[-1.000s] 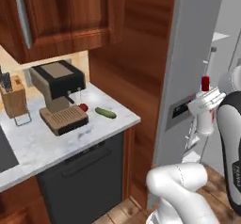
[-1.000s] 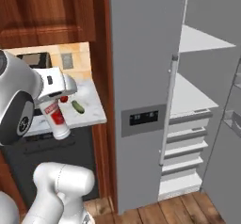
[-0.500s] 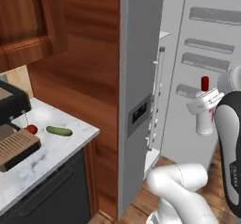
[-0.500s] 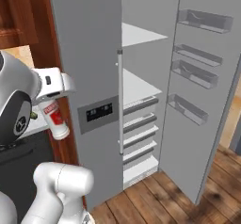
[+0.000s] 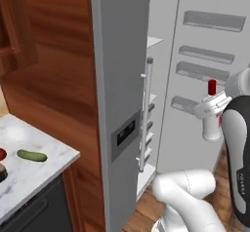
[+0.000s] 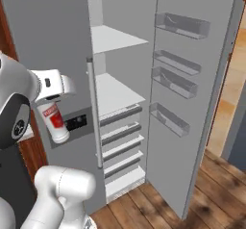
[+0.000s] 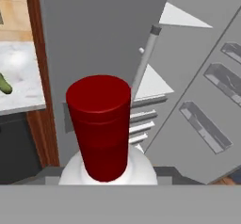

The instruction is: Place the liquor on the top shelf of the fridge to keep it out of children's reach, and place the cucumber and bell pepper on lower shelves for easy access.

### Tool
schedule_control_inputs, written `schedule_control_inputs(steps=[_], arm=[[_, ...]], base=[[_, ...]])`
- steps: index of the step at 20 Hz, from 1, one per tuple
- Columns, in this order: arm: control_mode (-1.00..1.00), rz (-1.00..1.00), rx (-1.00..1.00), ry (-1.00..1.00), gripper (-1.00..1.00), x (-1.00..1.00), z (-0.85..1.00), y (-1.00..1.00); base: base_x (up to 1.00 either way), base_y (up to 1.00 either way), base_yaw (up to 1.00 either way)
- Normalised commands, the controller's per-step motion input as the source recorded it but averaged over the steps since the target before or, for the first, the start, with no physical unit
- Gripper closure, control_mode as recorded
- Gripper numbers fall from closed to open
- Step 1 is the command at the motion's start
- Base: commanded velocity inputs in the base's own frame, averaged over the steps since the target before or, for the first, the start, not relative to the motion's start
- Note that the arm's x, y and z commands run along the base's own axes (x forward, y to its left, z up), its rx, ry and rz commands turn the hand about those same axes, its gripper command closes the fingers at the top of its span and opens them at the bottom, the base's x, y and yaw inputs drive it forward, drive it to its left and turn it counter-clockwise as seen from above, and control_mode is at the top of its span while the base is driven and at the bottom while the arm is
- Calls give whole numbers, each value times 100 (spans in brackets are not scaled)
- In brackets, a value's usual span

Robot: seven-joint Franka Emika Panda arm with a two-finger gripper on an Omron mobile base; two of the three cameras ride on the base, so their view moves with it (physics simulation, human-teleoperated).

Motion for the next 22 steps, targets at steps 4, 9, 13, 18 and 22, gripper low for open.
schedule_control_inputs(steps=[4, 9, 13, 18, 22], arm=[[100, 0, 0, 0, 100, 0, 0, 0], [100, 0, 0, 0, 100, 0, 0, 0], [100, 0, 0, 0, 100, 0, 0, 0], [100, 0, 0, 0, 100, 0, 0, 0], [100, 0, 0, 0, 100, 0, 0, 0]], base=[[28, -71, 18], [31, -45, 25], [44, -20, 35], [42, -27, 38], [36, -33, 36]])
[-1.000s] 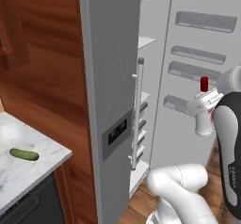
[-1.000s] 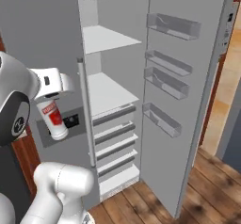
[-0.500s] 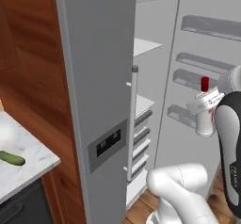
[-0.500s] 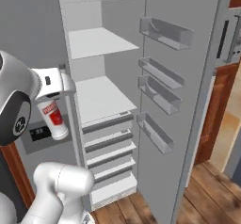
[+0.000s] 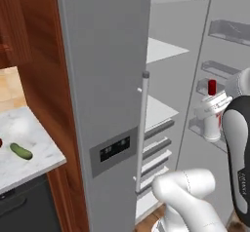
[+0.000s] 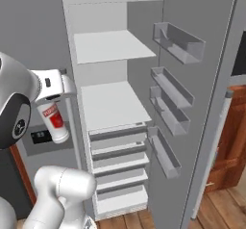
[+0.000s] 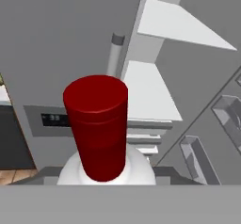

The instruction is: Place the liquor on the top shelf of the fridge to keep it out of children's reach, and place the cucumber and bell pepper on lower shelves for easy access.

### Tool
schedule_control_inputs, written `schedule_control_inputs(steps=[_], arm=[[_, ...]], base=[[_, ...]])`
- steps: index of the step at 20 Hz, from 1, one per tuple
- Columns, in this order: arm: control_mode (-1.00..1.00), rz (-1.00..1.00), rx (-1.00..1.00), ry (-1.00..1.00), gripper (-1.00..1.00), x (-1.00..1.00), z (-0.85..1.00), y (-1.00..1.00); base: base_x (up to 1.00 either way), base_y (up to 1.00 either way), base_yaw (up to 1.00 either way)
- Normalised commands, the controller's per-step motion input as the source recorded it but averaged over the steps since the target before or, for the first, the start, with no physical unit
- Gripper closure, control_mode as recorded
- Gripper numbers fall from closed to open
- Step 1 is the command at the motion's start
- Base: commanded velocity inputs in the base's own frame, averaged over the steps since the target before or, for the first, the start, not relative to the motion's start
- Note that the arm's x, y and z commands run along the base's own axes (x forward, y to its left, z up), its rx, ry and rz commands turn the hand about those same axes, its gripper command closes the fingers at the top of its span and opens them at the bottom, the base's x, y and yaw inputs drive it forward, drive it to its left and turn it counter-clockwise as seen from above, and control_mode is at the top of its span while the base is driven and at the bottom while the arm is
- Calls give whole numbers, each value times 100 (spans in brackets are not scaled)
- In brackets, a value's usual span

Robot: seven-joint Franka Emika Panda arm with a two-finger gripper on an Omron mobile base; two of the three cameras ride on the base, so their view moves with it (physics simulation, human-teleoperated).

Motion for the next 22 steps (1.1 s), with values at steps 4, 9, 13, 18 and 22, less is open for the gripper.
schedule_control_inputs(steps=[4, 9, 13, 18, 22], arm=[[100, 0, 0, 0, 100, 0, 0, 0], [100, 0, 0, 0, 100, 0, 0, 0], [100, 0, 0, 0, 100, 0, 0, 0], [100, 0, 0, 0, 100, 0, 0, 0], [100, 0, 0, 0, 100, 0, 0, 0]], base=[[35, -28, 33], [34, -28, 32], [34, -40, 27], [25, -51, 21], [26, -30, 16]])
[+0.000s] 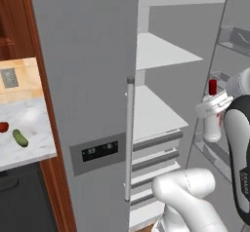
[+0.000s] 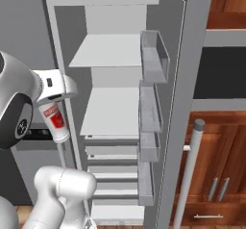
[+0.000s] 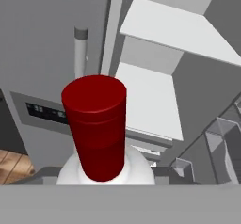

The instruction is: Place the liquor on the top shelf of the fridge to keep it out of children's reach, and place the cucumber and bell pepper on lower shelves for easy access.

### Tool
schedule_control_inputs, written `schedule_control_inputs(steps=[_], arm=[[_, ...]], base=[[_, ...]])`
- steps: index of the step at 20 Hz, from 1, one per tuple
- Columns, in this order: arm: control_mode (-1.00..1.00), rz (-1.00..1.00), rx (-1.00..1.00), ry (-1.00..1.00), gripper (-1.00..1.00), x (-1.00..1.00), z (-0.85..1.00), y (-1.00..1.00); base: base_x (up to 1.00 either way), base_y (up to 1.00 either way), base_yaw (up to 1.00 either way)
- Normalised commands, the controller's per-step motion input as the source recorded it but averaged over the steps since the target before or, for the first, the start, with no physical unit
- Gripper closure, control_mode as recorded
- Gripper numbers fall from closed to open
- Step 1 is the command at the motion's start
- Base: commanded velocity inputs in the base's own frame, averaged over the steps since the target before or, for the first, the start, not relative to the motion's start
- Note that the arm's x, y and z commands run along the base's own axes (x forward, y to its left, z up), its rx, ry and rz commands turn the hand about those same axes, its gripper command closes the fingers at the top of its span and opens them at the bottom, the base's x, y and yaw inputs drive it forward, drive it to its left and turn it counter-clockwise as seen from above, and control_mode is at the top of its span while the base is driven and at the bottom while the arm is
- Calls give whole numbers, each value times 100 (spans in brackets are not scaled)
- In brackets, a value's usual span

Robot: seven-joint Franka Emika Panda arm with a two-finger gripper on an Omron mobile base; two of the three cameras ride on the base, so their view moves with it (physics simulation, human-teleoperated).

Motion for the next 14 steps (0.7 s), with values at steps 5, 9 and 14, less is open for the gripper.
schedule_control_inputs(steps=[5, 9, 14], arm=[[100, 0, 0, 0, 100, 0, 0, 0], [100, 0, 0, 0, 100, 0, 0, 0], [100, 0, 0, 0, 100, 0, 0, 0]], base=[[31, -8, 12], [36, -11, 13], [40, -19, 13]])
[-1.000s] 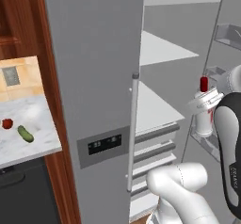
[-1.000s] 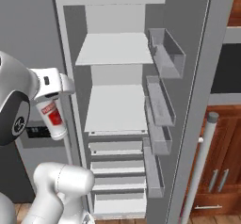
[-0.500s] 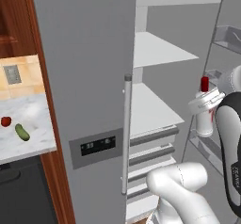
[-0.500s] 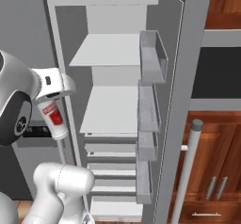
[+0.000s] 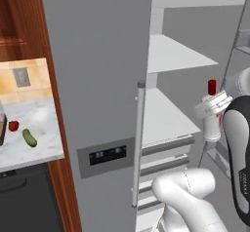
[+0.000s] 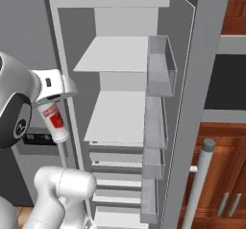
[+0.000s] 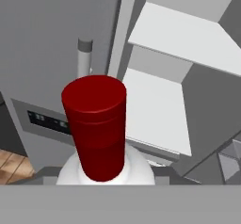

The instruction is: Place the liquor on the top shelf of the fridge to keep it out of children's reach, and place the cucumber and bell pepper on lower shelves for easy access.

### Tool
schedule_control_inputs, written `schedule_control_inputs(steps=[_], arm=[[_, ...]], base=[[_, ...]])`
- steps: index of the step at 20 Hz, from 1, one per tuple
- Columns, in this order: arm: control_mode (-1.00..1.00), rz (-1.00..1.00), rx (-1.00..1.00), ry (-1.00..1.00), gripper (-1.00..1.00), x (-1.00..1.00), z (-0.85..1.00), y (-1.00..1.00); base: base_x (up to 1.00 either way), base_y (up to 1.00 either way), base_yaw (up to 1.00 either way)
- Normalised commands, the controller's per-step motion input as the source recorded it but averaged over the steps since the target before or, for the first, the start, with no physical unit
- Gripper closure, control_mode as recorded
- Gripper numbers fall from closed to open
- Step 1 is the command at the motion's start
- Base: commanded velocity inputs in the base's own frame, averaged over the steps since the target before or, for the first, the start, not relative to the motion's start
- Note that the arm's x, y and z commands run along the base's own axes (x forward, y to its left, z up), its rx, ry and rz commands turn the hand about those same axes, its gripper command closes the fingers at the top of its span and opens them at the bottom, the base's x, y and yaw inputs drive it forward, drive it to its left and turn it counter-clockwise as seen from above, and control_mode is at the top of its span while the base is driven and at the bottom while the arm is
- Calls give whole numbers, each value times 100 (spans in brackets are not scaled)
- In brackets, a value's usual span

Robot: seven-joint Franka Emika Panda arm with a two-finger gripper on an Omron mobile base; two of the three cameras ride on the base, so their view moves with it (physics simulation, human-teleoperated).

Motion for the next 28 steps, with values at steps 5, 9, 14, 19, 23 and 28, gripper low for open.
schedule_control_inputs(steps=[5, 9, 14, 19, 23, 28], arm=[[100, 0, 0, 0, 100, 0, 0, 0], [100, 0, 0, 0, 100, 0, 0, 0], [100, 0, 0, 0, 100, 0, 0, 0], [100, 0, 0, 0, 100, 0, 0, 0], [100, 0, 0, 0, 100, 0, 0, 0], [100, 0, 0, 0, 100, 0, 0, 0]], base=[[40, -24, 12], [39, -29, 12], [35, -32, 11], [28, -36, 9], [22, -41, 7], [20, -24, 7]])
